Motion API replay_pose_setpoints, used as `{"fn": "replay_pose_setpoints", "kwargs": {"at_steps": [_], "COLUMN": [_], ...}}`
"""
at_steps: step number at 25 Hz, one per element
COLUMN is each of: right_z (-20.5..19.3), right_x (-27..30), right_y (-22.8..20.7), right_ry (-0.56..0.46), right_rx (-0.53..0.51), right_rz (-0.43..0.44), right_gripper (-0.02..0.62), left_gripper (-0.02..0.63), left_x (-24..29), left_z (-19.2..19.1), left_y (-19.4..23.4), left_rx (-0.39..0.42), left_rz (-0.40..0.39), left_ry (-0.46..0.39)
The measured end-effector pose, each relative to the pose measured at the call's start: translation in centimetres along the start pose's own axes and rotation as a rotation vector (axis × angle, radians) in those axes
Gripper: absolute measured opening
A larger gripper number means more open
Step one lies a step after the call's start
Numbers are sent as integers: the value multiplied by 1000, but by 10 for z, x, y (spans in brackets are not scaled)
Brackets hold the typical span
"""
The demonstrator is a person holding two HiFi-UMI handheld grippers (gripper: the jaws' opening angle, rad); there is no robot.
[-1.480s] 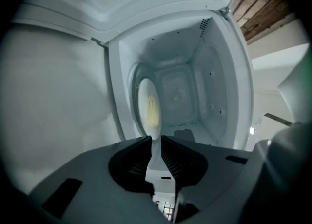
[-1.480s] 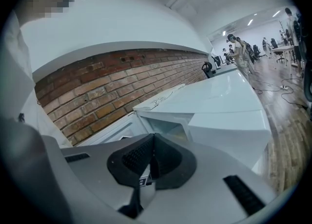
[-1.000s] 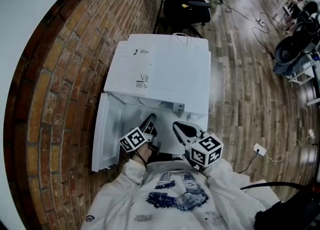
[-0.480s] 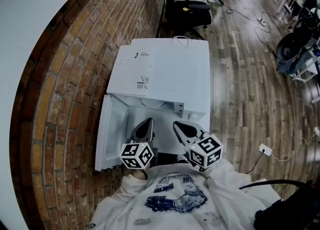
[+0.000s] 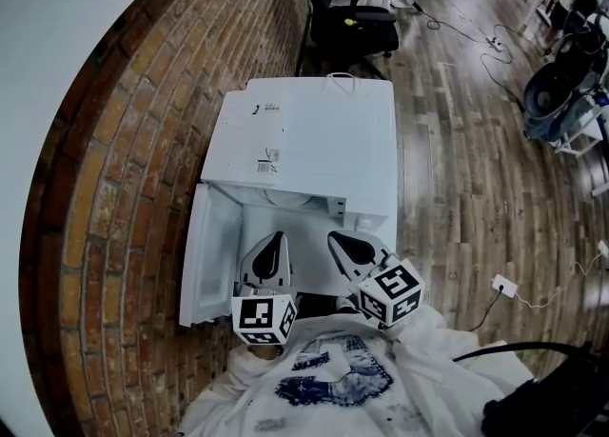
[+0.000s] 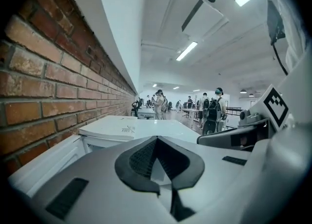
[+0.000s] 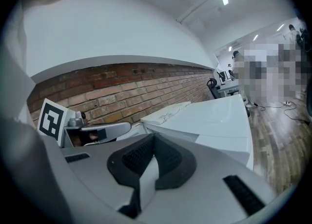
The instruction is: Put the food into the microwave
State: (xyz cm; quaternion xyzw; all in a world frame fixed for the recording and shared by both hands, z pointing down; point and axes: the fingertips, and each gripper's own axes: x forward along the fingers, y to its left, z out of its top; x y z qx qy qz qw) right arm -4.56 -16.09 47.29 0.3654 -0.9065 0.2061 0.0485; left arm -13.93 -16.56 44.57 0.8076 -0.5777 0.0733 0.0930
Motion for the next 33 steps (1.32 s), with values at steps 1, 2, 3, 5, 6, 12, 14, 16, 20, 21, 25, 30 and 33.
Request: {"fn": "replay_pose_setpoints", "kwargs": {"at_steps": [1, 2, 3, 5, 6, 12, 14, 16, 20, 21, 25, 30, 33], "right_z": [1, 1, 2, 2, 2, 0, 1, 2, 2, 2, 1, 2, 3], "right_x": [-1, -1, -2, -3, -3, -5, -5, -5, -7, -7, -7, -9, -10], "right_y": [0, 0, 0, 1, 1, 0, 0, -1, -1, -1, 1, 1, 1], "right_ry": [-2, -3, -3, -3, -4, -7, -8, -10, -16, -17, -17, -18, -20], "right_rx": [-3, -4, -5, -8, -10, -10, -9, -7, -7, -6, -4, -1, 0], "right_rz": [-1, -2, -3, -4, -5, -1, -1, -1, -1, -1, 2, 0, 0], "right_gripper": [14, 14, 14, 14, 14, 14, 14, 14, 14, 14, 14, 14, 14], "left_gripper": [6, 6, 6, 6, 6, 6, 6, 6, 6, 6, 6, 6, 6], "left_x": [-1, -1, -1, -2, -2, -1, -1, -1, -1, -1, -2, -3, -3], "left_z": [1, 2, 2, 3, 3, -2, -3, -4, -3, -4, -6, -7, -6], "left_y": [-1, -1, -2, -2, -2, -4, -5, -5, -8, -8, -8, -9, -10], "left_rx": [8, 12, 13, 15, 16, 7, -1, -3, 4, 4, -3, 3, 11], "left_rz": [3, 6, 9, 13, 15, 17, 13, 14, 10, 8, 9, 9, 5], "left_ry": [-2, -3, -2, -1, -1, 6, 9, 10, 10, 11, 17, 21, 20]}}
